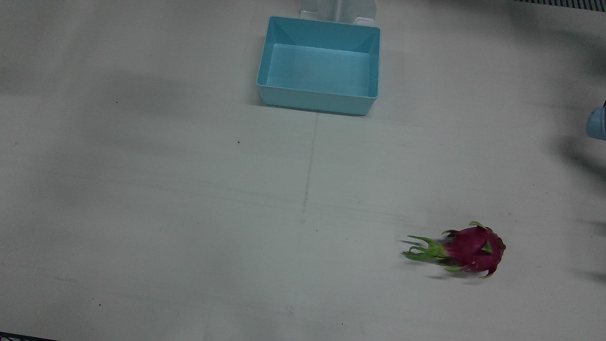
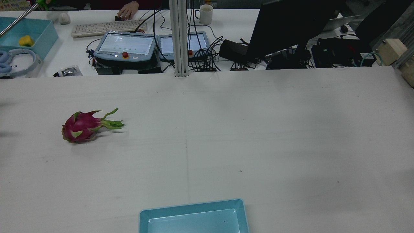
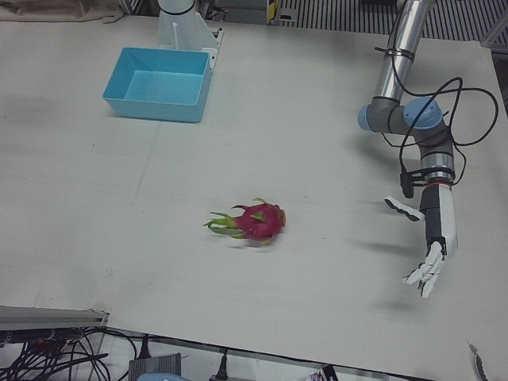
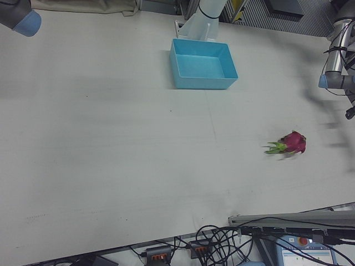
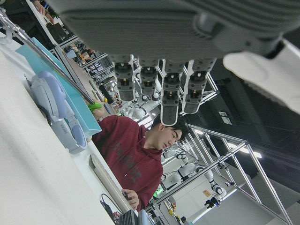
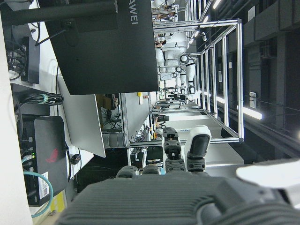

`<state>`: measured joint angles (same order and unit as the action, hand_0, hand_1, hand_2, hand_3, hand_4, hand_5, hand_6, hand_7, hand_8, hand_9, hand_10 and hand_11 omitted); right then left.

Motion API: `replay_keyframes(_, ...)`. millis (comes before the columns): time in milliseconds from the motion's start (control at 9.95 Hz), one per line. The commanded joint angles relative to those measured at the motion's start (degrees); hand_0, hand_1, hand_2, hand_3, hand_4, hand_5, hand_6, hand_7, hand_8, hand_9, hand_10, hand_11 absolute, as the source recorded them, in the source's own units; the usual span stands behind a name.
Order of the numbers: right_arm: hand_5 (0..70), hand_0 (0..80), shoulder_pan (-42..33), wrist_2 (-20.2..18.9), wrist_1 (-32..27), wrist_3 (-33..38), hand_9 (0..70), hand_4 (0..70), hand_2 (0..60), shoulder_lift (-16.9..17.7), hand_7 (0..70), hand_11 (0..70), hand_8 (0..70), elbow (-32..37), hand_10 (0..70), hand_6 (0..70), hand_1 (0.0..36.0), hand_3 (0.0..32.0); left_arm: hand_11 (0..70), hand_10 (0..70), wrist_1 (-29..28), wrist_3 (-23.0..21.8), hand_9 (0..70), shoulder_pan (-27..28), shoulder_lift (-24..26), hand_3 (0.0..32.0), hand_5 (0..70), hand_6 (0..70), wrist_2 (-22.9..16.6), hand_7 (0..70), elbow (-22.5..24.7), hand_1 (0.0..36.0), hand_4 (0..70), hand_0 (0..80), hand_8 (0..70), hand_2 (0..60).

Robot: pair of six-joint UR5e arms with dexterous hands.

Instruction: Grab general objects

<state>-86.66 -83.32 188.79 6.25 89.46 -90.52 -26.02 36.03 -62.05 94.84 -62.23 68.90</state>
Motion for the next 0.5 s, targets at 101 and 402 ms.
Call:
replay_keyframes(101, 0.0, 0.0, 0.0, 0.0, 0.0, -0.01, 0.0, 0.0, 0.0, 0.02, 0.0, 0.0, 0.0, -0.01, 0.0, 0.0, 0.0, 0.0, 16.5, 11.7, -0.08, 0.0, 8.7, 0.0, -0.09, 0.0, 14.2, 25.7, 0.0, 27.2, 0.0, 0.0, 15.6, 37.7, 17.5, 0.0)
replay_keyframes(402, 0.0, 0.0, 0.0, 0.0, 0.0, -0.1, 0.0, 0.0, 0.0, -0.07, 0.0, 0.0, 0.0, -0.01, 0.0, 0.0, 0.0, 0.0, 16.3, 11.6, -0.09, 0.0, 8.5, 0.0, -0.09, 0.0, 13.4, 25.0, 0.0, 26.7, 0.0, 0.0, 14.7, 37.4, 17.4, 0.0)
